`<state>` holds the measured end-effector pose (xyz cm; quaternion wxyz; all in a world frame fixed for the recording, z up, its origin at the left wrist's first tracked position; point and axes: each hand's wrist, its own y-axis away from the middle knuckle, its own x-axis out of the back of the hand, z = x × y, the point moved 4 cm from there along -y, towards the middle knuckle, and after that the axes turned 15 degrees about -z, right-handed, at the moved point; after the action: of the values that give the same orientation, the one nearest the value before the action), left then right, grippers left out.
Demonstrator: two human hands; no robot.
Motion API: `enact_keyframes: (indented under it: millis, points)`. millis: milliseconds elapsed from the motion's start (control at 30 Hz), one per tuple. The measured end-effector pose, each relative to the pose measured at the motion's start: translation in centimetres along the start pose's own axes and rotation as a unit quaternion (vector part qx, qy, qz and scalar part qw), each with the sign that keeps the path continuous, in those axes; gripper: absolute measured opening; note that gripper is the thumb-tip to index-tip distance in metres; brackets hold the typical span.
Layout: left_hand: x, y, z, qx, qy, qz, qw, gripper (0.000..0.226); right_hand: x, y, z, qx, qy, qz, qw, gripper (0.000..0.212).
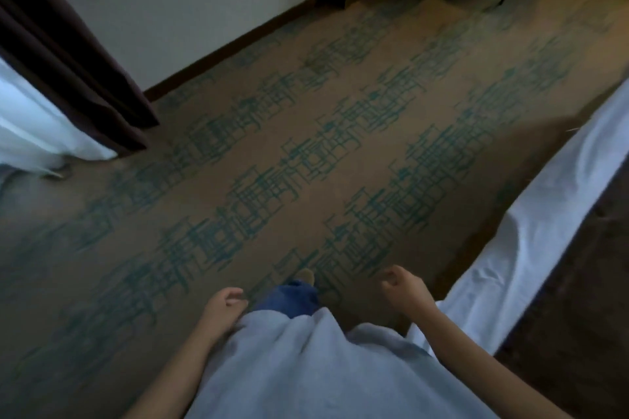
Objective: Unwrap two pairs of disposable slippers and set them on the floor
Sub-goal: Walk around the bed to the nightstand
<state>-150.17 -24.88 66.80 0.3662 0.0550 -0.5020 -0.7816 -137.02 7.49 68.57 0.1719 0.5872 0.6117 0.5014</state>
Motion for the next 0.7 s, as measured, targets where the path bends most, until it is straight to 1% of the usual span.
enact_keyframes:
  millis: [100, 200, 333, 433, 533, 633, 700]
  points:
    - [2.9, -4.6, 8.8, -0.049, -0.047, -0.039, 0.997, 0.032, 2.4, -1.7, -1.4, -0.028, -0.063, 0.040, 0.997, 0.034]
    - [4.7, -9.3, 18.0, -0.086, -0.102, -0.067, 0.989, 0.031, 4.9, -3.2, -1.6, -0.063, -0.099, 0.059, 0.991, 0.035]
    - [4.2, -14.0, 29.4, -0.128, -0.155, -0.087, 0.976, 0.031, 8.2, -4.8, -0.3, -0.120, -0.182, 0.087, 0.972, 0.036]
    - [2.1, -17.7, 36.4, -0.153, -0.181, -0.100, 0.966, 0.031, 12.0, -7.7, 0.4, -0.138, -0.227, 0.081, 0.961, 0.034]
    - [-1.0, -21.4, 42.3, -0.154, -0.199, -0.116, 0.961, 0.032, 18.9, -11.3, 0.6, -0.132, -0.232, 0.092, 0.959, 0.035]
    - [-3.7, -24.3, 47.5, -0.143, -0.224, -0.131, 0.955, 0.033, 28.1, -13.9, 0.1, -0.107, -0.224, 0.119, 0.961, 0.033]
    - [-4.9, -25.9, 50.7, -0.129, -0.223, -0.129, 0.958, 0.033, 34.1, -15.0, -0.4, -0.083, -0.222, 0.132, 0.962, 0.031]
